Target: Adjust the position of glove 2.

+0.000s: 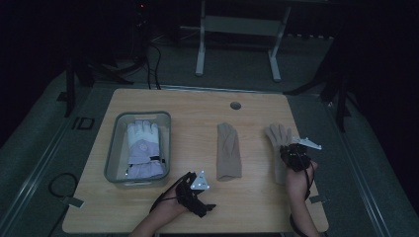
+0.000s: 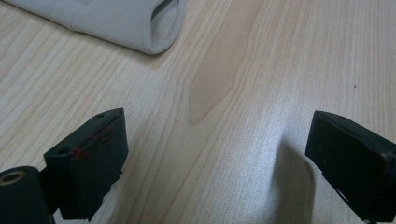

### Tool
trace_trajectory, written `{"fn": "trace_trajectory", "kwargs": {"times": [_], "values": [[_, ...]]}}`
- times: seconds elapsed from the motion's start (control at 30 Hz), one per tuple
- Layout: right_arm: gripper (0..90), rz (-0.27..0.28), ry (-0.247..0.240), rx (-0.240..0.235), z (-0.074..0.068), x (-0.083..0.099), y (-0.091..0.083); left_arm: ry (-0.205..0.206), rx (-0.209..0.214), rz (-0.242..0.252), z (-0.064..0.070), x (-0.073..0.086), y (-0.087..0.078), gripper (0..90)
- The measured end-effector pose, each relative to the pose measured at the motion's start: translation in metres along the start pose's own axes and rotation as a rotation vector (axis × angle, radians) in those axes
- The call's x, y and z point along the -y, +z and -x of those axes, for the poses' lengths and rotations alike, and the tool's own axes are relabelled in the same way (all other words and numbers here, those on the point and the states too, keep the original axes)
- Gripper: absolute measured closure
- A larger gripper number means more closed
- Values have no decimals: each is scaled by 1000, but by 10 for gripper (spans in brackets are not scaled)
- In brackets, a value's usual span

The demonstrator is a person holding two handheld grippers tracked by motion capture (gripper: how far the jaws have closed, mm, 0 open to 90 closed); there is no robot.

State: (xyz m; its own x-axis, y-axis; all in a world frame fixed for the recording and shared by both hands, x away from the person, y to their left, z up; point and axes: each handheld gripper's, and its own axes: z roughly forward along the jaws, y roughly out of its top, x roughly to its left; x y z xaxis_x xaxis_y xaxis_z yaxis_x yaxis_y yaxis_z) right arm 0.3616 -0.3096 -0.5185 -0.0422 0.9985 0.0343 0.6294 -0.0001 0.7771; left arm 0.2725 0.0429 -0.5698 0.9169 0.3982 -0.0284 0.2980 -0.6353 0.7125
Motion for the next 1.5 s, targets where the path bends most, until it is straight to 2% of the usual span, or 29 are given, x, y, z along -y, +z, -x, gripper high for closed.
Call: {"fn": "trace_trajectory", "kwargs": {"times": [0.1, 0.2, 0.37, 0.5, 0.63, 0.7, 0.73, 0.8, 0.9, 1.0, 1.1, 1.13, 1.23, 1.37, 1.5], "values": [[798, -11, 23, 6, 4, 2, 8, -2, 1, 1, 0, 0, 0, 53], [794, -35, 22, 11, 5, 4, 18, -3, 1, 1, 0, 0, 0, 53], [751, -80, 2, 5, 5, 9, 34, -2, 0, 1, 0, 0, 0, 53], [708, -72, -31, 14, 3, 12, 36, 1, -1, 0, 0, 0, 0, 53], [595, -75, -43, -23, 7, 8, 32, -1, -1, 1, 0, 0, 0, 53], [535, -72, -65, -31, 9, 4, 29, 1, -2, 1, 0, 0, 0, 53], [514, -63, -80, -53, 11, 3, 27, 0, -1, 1, 0, 0, 0, 53], [504, -56, -117, -90, 14, 0, 23, 2, -3, 1, 1, 0, 0, 53], [503, -57, -136, -152, 20, -4, 20, 4, -4, 0, 1, 0, 0, 53], [488, -65, -193, -189, 25, -5, 18, -1, -3, 2, 1, 0, 0, 53], [473, -92, -269, -200, 25, -3, 18, -4, -3, 6, 1, 0, 0, 53], [485, -99, -277, -203, 25, -2, 19, -4, -2, 7, 0, 0, 0, 53], [489, -114, -286, -201, 28, 2, 23, -1, -3, 5, 1, 0, 0, 53], [491, -130, -252, -216, 35, 10, 31, 9, -5, -2, 1, 0, 0, 53], [543, -106, -251, -222, 37, 14, 30, 10, -5, -1, 1, 0, 0, 53]]}}
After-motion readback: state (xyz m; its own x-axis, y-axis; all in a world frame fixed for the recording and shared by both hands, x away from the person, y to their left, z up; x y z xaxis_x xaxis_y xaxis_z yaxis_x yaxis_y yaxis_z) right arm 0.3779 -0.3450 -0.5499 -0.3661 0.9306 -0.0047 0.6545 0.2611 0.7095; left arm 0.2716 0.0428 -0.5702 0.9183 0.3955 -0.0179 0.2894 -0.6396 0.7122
